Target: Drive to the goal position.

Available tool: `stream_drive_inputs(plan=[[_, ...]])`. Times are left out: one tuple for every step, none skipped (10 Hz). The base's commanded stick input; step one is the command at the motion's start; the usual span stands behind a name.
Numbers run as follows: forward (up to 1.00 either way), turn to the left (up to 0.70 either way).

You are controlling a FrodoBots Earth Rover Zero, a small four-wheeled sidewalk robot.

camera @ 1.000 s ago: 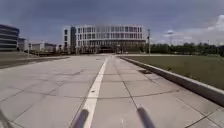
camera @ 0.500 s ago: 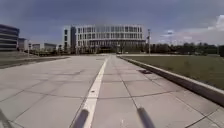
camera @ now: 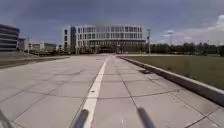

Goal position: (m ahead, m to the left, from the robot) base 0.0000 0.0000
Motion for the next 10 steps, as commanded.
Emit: stream_drive_inputs(plan=[[0.07, 0.00], [0.07, 0.00], [0.07, 0.00], [0.07, 0.00], [0.07, 0.00], [0.06, 0.00], [0.07, 0.00], [0.07, 0.00], [0.07, 0.00], [0.07, 0.00]])
